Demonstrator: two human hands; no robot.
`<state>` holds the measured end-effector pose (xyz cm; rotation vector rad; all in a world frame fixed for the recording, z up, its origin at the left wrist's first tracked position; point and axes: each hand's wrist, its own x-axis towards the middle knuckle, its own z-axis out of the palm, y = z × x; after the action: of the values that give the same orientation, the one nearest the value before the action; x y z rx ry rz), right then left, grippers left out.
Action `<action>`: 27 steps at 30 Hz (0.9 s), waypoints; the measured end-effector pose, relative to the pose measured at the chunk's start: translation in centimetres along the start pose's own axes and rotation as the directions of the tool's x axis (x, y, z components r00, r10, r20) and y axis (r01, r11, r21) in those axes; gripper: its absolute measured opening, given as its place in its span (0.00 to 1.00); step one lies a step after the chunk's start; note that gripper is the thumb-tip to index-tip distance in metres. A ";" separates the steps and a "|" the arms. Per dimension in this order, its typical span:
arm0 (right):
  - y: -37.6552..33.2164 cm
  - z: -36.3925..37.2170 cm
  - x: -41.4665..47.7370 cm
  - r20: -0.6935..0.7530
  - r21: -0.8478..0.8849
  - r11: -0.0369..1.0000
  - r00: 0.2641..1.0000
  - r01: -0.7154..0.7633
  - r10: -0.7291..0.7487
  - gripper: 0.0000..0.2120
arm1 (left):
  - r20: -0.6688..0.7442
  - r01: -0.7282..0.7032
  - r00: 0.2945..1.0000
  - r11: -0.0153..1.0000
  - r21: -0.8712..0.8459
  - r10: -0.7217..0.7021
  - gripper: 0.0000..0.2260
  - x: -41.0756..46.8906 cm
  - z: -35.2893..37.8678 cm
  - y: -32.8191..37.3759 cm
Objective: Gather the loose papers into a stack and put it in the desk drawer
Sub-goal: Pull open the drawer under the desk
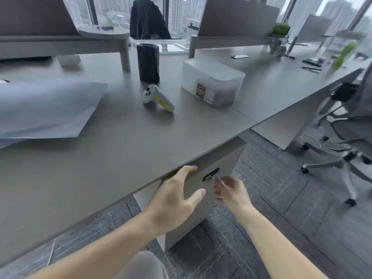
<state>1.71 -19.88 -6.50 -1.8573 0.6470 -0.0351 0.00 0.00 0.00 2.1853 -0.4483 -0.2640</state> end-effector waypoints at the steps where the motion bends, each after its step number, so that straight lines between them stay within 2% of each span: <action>1: -0.1 0.4 0.8 0.037 0.044 0.996 0.997 -0.072 0.070 0.10 | 0.024 0.028 0.999 1.000 -0.015 -0.027 0.32 0.6 0.2 -0.1; 4: -0.6 1.4 2.2 0.137 0.135 0.960 0.964 -0.245 0.226 0.12 | 0.102 0.134 0.985 0.988 0.079 -0.142 0.38 1.7 0.8 -0.5; 6: -0.3 1.8 2.7 0.169 0.179 0.941 0.951 -0.289 0.259 0.11 | 0.073 0.132 0.986 0.974 0.182 -0.147 0.38 2.0 1.6 -0.4; 10: 0.2 2.4 3.2 0.145 0.223 0.940 0.963 -0.257 0.228 0.12 | 0.029 0.111 0.992 0.952 0.286 -0.125 0.37 2.5 2.1 -0.2; 15: 1.9 2.2 2.3 0.093 0.307 0.931 0.980 -0.198 0.178 0.13 | 0.051 0.126 0.988 0.947 0.295 -0.147 0.37 2.4 1.6 -0.4; 22: 6.4 -4.2 -3.5 0.068 0.337 0.924 0.983 -0.182 0.169 0.12 | 0.040 0.088 0.993 0.912 0.400 -0.114 0.38 2.3 2.4 -0.6; 27: 9.3 -7.5 -7.0 -0.001 0.359 0.911 0.976 -0.201 0.216 0.13 | 0.066 0.065 0.992 0.872 0.486 -0.111 0.44 1.9 3.0 -0.4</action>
<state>-10.56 -25.47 -9.84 -1.4321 0.8084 -0.0474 0.80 -2.72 -2.16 2.6990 -0.5068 -0.3307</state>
